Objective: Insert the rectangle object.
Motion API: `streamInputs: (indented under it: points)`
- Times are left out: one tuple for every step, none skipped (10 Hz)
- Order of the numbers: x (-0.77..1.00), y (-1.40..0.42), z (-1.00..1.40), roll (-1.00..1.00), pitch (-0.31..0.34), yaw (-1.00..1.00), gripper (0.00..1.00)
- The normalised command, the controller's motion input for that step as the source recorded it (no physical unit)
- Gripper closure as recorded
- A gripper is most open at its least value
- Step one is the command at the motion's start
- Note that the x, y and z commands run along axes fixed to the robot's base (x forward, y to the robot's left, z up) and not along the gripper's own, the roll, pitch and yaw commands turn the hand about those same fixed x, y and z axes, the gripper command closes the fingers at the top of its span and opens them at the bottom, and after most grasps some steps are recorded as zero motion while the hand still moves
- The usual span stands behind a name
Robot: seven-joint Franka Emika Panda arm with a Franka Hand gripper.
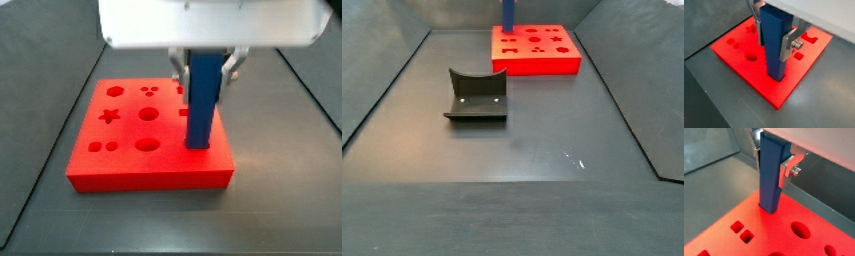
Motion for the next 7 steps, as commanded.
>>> streamInputs:
  points:
    - [0.2,-0.19,-0.72,0.27,0.054,0.0,1.0]
    - [0.18,-0.26,-0.89,0.2,0.0,-0.11,1.0]
    - [0.12,-0.22,-1.0,0.1,-0.016,-0.18,1.0]
    - [0.17,-0.13,-1.0,0.06,-0.01,-0.14,1.0]
    - [0.1,-0.1,-1.0,0.05,-0.011,-0.11,1.0]
    - [0.29,-0.07,-0.8,0.07,0.0,-0.07,1.0]
    - [-0.03,0.0,0.0,0.0,-0.046,0.0,1.0]
